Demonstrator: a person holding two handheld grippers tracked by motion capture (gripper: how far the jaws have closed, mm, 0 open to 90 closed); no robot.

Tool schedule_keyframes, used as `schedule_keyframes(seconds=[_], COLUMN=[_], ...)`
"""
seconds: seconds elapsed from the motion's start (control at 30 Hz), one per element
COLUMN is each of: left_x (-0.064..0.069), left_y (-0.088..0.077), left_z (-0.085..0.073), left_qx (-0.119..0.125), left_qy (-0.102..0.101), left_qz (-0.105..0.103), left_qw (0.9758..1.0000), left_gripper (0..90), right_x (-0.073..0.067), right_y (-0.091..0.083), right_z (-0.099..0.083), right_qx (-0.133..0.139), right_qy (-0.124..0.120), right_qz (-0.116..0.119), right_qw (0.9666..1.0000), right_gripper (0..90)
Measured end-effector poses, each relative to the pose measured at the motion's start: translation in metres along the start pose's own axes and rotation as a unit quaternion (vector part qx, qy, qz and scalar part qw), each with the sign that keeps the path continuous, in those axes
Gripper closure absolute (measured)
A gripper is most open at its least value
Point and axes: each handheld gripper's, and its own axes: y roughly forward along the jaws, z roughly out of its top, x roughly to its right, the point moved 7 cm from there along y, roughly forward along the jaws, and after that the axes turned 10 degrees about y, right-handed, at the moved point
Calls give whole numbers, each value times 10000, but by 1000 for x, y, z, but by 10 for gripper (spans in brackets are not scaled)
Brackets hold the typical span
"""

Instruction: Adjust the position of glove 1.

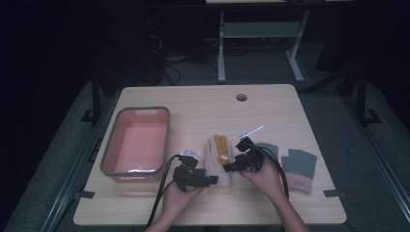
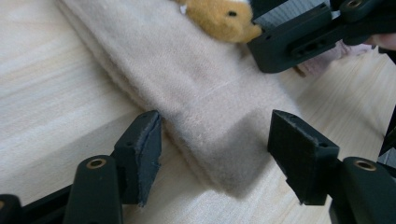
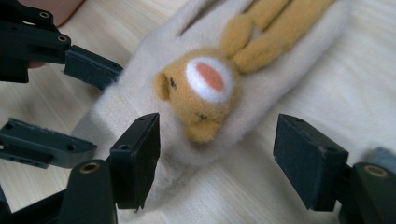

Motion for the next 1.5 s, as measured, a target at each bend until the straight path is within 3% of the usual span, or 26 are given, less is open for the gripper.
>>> schedule_keyframes(seconds=[0.5,0.67,0.87,1.17,1.5], left_x=[-2,-3,-3,-7,-10], left_y=[8,8,9,11,13], left_z=[-2,-2,0,1,4], left_qx=[-296,-321,-361,-340,-299], left_qy=[-95,-113,-83,-203,-357], left_qz=[-43,-70,-92,-285,-500], left_qw=[9995,9994,9993,9988,9977], left_gripper=[438,448,474,550,644], right_x=[4,5,3,-2,-1], right_y=[15,17,18,23,27], right_z=[-3,-6,-7,-7,-6], right_qx=[27,166,177,249,194], right_qy=[549,745,863,941,1085], right_qz=[109,223,279,382,693], right_qw=[9984,9968,9957,9945,9915], right_gripper=[395,439,495,609,735])
